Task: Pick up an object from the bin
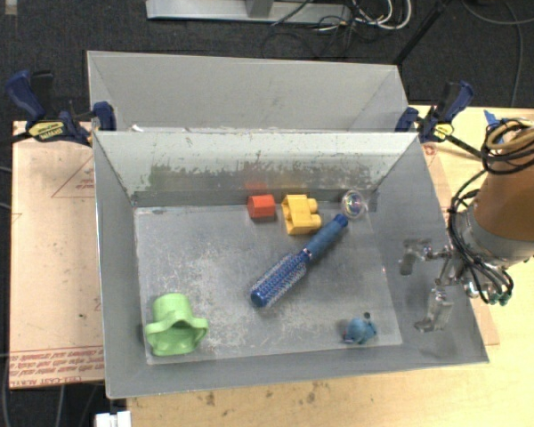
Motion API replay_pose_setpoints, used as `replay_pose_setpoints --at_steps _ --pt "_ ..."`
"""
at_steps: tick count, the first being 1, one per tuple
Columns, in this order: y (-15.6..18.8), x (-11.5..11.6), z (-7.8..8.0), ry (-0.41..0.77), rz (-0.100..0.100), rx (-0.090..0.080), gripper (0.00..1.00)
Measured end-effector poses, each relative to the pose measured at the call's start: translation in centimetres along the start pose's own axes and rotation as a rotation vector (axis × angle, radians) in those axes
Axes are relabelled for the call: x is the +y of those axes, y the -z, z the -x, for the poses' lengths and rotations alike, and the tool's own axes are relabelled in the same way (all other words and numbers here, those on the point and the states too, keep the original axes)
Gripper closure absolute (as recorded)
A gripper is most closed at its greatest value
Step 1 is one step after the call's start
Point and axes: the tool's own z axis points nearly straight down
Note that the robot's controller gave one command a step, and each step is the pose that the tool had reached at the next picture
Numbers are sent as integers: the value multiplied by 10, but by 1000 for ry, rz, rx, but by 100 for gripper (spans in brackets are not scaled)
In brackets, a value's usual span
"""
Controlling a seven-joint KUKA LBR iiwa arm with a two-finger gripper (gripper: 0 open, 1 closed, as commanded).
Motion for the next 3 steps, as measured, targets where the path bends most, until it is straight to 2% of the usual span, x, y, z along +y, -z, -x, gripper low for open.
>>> replay_pose_setpoints --at_steps 1,2,3 --pt "-103 85 54 -13 3 -3 0" --pt "-92 131 108 -15 1 -10 0" --pt "-96 193 146 211 -1 -13 0"
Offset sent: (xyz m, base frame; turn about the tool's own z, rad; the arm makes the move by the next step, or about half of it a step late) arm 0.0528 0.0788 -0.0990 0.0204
